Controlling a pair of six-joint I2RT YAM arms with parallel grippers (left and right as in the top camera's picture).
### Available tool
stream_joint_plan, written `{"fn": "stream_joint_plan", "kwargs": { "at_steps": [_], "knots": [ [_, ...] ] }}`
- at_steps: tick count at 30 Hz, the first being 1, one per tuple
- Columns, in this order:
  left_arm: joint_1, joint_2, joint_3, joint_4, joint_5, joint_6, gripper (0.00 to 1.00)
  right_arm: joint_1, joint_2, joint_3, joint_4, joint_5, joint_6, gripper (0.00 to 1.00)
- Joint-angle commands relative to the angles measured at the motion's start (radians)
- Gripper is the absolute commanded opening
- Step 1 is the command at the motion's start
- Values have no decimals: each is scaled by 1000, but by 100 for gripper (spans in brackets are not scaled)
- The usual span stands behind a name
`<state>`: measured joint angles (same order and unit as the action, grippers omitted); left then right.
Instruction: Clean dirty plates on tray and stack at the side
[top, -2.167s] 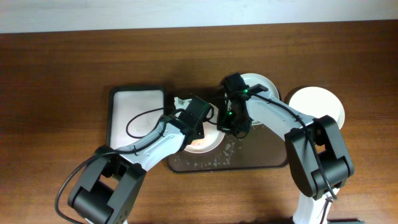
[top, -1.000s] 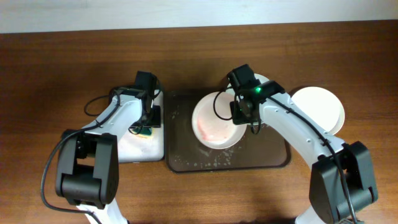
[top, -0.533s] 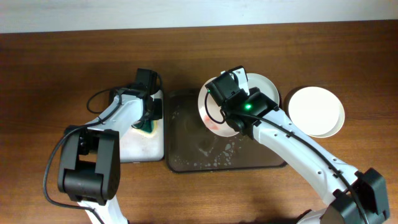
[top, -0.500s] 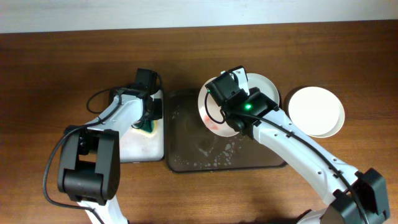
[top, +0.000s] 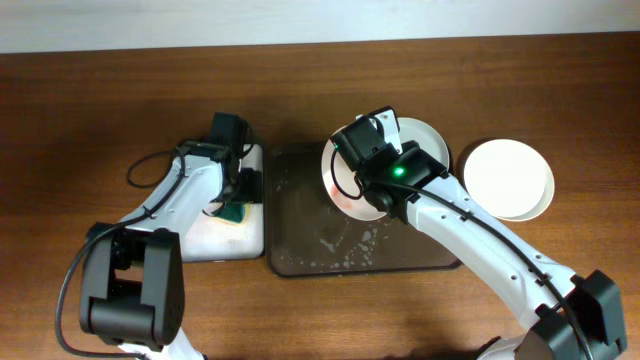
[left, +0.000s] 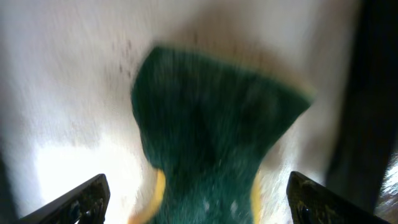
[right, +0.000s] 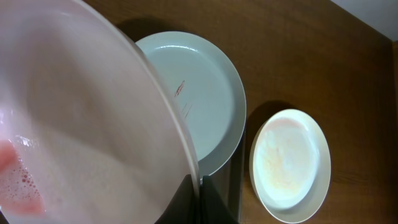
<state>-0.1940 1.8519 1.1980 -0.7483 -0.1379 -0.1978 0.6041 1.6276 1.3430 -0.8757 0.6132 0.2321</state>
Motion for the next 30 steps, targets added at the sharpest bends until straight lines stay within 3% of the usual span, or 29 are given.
{"fn": "stream_joint_plan", "kwargs": {
  "at_steps": [1, 2, 5, 8, 9, 13, 14, 15, 16, 20, 26, 30],
  "knots": [
    [7, -14, -93, 20, 30, 0, 89, 6, -21, 21, 0, 27, 11, 4],
    [7, -14, -124, 37, 55, 1, 86, 6, -21, 21, 0, 27, 11, 4],
    [7, -14, -150, 49, 71, 1, 39, 6, -21, 21, 0, 27, 11, 4],
    [7, -15, -148, 55, 71, 1, 4, 6, -21, 21, 0, 27, 11, 4],
    [7, -18, -148, 54, 71, 1, 0, 6, -21, 21, 0, 27, 11, 4],
    [7, -100, -131, 51, 71, -24, 0, 6, -21, 21, 0, 27, 11, 4],
    [7, -139, -122, 52, 71, -24, 40, 6, -21, 21, 0, 28, 10, 4],
    [7, -177, -116, 52, 71, -24, 92, 6, -21, 21, 1, 35, 8, 4],
    [7, -203, -116, 51, 71, -24, 97, 6, -21, 21, 1, 70, 8, 4],
    [7, -233, -116, 51, 97, -25, 98, 34, -21, 21, 6, 291, 8, 4],
    [7, -233, -116, 51, 98, -25, 99, 90, -21, 21, 28, 264, 63, 4],
    [7, -233, -116, 51, 98, -25, 99, 90, -21, 21, 35, 471, 98, 4]
  ]
}}
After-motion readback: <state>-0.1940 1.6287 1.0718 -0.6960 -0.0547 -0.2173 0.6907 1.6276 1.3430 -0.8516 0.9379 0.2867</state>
